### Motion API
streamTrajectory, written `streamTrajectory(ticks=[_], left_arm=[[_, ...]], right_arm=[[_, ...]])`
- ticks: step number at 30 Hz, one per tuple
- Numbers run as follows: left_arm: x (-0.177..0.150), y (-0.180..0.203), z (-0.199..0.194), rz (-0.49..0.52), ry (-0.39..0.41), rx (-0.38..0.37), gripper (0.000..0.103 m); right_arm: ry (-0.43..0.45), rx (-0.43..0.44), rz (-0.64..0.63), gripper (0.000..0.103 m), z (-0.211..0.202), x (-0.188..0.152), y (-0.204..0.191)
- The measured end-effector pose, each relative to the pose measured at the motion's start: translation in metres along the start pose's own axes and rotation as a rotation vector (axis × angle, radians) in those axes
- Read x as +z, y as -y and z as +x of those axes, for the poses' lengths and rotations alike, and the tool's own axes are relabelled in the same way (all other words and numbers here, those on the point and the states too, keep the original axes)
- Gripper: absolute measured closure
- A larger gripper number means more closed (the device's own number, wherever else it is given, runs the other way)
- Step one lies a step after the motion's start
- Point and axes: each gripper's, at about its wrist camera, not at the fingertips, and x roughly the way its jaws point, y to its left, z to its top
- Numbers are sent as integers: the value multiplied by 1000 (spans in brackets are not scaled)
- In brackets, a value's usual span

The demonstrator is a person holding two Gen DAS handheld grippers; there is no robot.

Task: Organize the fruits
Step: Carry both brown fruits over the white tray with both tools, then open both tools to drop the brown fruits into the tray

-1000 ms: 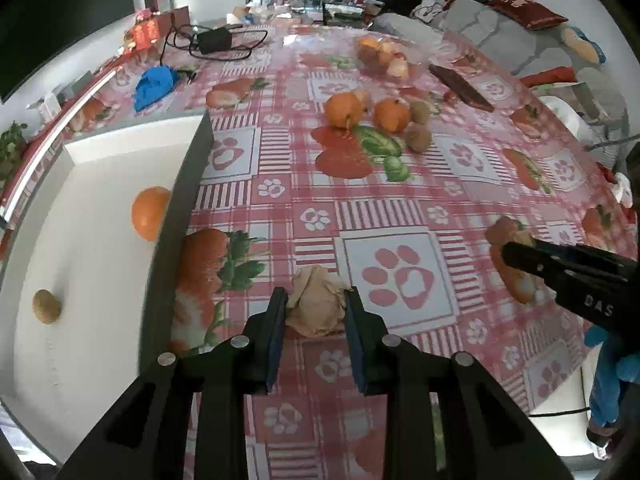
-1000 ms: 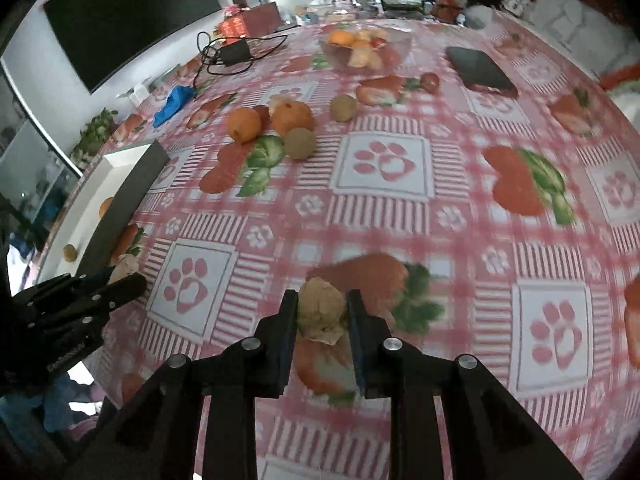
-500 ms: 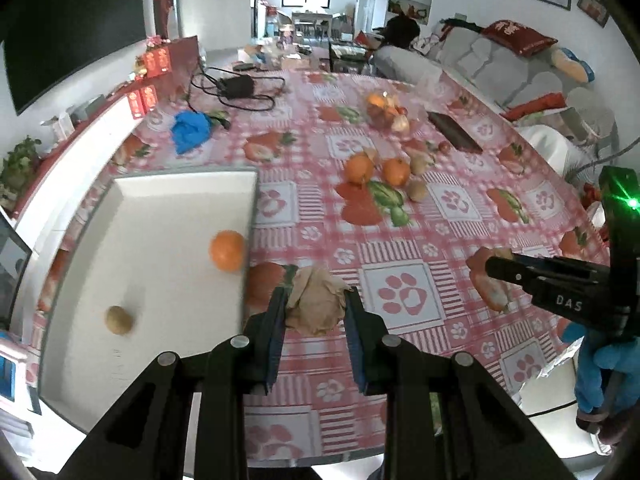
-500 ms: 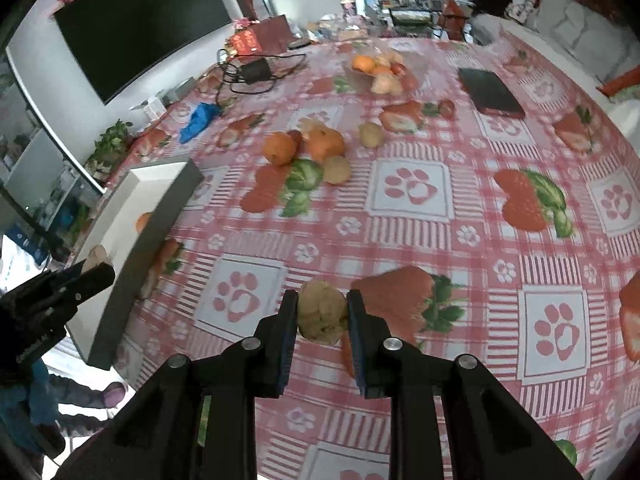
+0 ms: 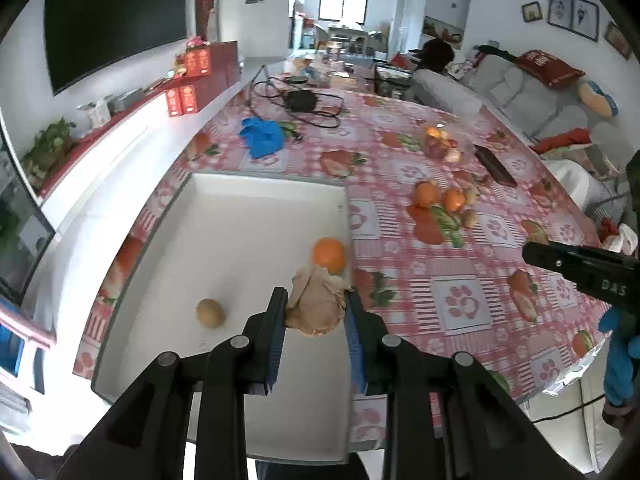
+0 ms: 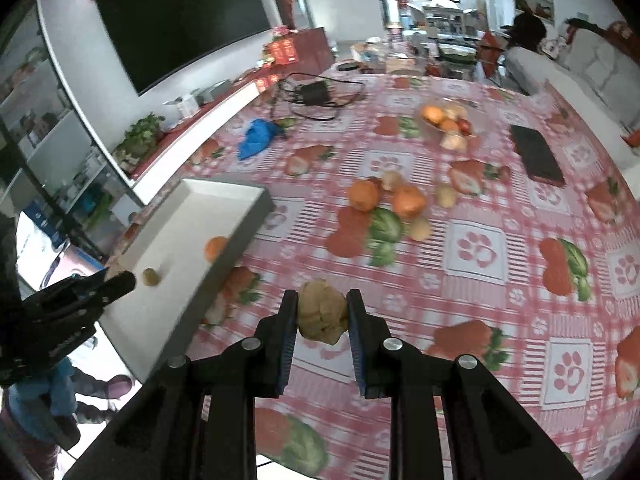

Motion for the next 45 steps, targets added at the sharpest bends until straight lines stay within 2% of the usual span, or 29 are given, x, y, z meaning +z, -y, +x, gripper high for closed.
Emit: streamTrajectory(ticks=[15,23,45], left_arm=[[7,-79,-1,-125,14,123,72],[10,-88,14,-118,-6,135,72],[15,-93,74,-131,-108,133,72]], right_arm=[[-50,98,-198,78,36,38,-100],[-132,149,-227,78,83,50,-137],[-241,158,-224,78,145,48,-153]])
